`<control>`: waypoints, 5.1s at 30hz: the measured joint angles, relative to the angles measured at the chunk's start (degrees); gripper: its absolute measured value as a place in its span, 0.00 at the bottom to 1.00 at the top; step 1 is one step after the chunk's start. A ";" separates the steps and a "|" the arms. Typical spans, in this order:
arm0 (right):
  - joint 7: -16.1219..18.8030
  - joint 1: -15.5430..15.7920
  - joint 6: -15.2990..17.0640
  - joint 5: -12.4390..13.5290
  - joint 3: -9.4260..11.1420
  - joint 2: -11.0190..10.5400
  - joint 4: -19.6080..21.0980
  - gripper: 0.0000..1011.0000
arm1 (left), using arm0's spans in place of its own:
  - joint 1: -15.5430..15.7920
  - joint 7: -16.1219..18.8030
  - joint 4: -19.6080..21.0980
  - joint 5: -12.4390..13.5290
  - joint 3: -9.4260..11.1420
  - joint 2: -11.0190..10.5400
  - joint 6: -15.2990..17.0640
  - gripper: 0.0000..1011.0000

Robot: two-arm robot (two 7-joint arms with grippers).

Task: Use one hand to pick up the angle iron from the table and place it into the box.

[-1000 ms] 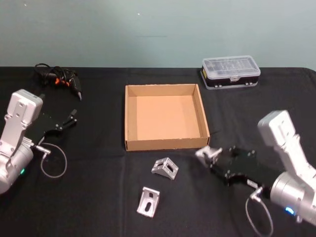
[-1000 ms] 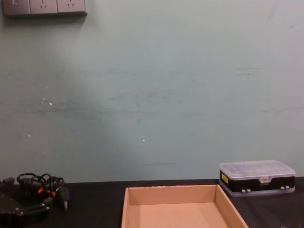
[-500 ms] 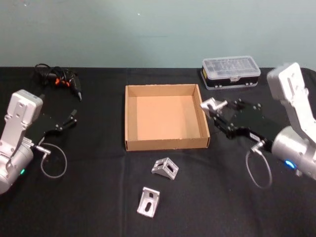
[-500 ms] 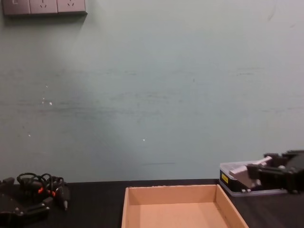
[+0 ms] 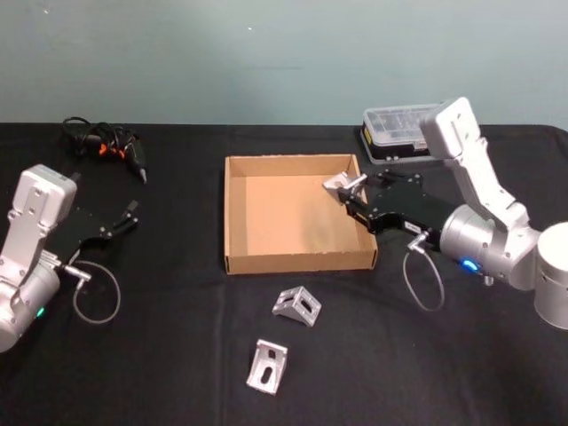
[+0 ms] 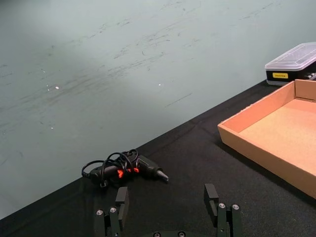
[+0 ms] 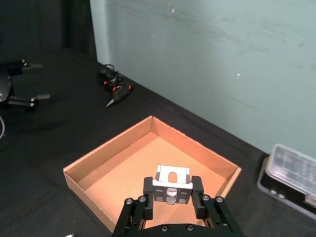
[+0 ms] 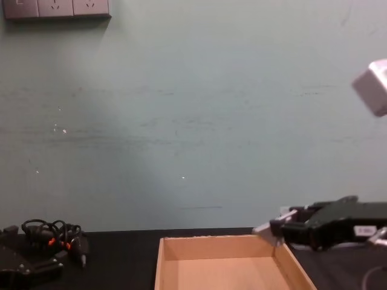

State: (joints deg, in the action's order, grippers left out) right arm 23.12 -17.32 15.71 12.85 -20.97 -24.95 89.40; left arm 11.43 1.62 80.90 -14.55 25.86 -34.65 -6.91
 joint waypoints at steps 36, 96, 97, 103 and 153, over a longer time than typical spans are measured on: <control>3.83 -8.96 -1.35 -1.93 -5.58 4.19 -16.63 0.59 | 0.00 0.00 0.00 0.00 0.00 0.00 0.00 0.99; 12.42 7.40 -2.91 7.33 -6.78 -11.87 11.30 0.99 | 0.00 0.00 0.00 0.00 0.00 0.00 0.00 0.99; 12.48 7.21 -2.83 7.32 -7.16 -11.83 11.26 0.99 | 0.00 0.00 0.00 0.00 0.00 0.00 0.00 0.99; 12.89 6.00 -1.56 7.33 -9.99 -11.22 11.23 0.99 | 0.00 0.00 0.00 0.00 0.00 0.00 0.00 0.99; 9.41 2.70 6.96 5.58 -17.58 -6.86 7.48 0.80 | 0.00 0.00 0.00 0.00 0.00 0.00 0.00 0.99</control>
State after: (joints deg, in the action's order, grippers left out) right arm 32.53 -14.62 22.67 18.43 -38.55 -31.81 96.88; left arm 11.43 1.62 80.90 -14.55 25.86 -34.65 -6.91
